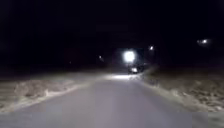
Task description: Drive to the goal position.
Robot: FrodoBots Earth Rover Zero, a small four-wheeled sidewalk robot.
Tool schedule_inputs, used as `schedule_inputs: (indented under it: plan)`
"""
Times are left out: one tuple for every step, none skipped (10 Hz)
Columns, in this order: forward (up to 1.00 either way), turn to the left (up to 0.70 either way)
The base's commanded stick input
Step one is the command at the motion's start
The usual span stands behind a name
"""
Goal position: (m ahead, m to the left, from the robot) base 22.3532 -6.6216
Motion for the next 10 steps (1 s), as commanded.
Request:
schedule_inputs:
  plan:
    - [1.0, 0.0]
    - [1.0, 0.0]
    - [1.0, 0.0]
    - [1.0, 0.0]
    - [1.0, 0.0]
    - [1.0, 0.0]
    - [1.0, 0.0]
    - [1.0, 0.0]
    - [1.0, 0.0]
    - [1.0, 0.0]
